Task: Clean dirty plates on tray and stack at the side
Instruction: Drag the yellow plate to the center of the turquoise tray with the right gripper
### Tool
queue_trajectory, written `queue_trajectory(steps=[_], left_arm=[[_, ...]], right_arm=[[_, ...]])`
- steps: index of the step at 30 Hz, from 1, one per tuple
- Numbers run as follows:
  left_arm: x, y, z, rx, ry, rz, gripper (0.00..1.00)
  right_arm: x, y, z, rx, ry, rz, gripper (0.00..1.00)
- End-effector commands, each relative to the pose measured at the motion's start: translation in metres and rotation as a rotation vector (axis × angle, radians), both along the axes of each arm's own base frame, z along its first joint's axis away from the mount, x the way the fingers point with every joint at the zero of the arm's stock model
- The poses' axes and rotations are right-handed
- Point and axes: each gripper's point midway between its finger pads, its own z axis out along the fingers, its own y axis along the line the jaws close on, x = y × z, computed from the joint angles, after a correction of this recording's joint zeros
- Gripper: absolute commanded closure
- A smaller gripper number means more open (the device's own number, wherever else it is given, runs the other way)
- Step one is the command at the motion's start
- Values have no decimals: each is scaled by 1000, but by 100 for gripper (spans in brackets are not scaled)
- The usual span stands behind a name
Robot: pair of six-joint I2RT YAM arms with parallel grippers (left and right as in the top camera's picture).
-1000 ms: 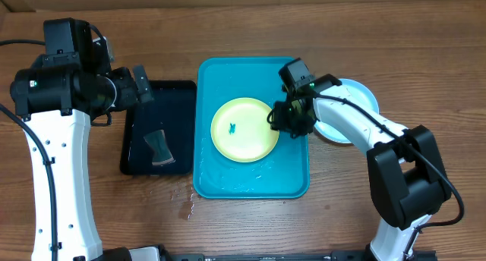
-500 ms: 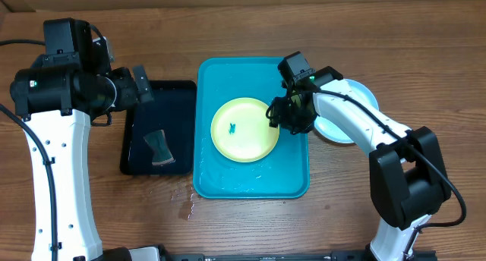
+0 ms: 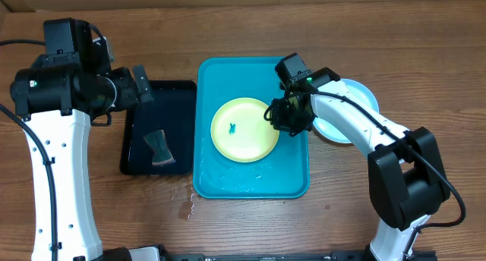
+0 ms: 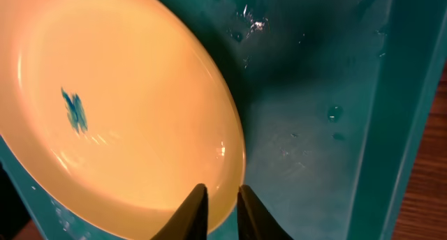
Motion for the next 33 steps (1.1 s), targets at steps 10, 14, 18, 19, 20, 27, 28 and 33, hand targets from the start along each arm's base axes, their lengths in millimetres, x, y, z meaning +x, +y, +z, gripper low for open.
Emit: queue_trajectory(steps=[10, 14, 18, 19, 20, 27, 28, 33], left_arm=[[2, 3, 2, 11, -8, -5, 0], [2, 3, 2, 11, -8, -5, 0], [2, 3, 2, 11, -8, -5, 0], [2, 3, 2, 11, -8, -5, 0], [2, 3, 2, 11, -8, -5, 0], [2, 3, 2, 11, -8, -5, 0], [2, 3, 2, 11, -8, -5, 0], [2, 3, 2, 11, -8, -5, 0]], right_arm=[[17, -5, 19, -48, -77, -3, 64], [13, 1, 18, -49, -76, 14, 64], [15, 6, 16, -93, -117, 36, 63], [16, 7, 16, -107, -131, 41, 63], [16, 8, 15, -119, -141, 44, 63], [15, 2, 15, -220, -174, -33, 64], [15, 2, 14, -220, -172, -42, 64], [10, -1, 6, -227, -159, -47, 64]])
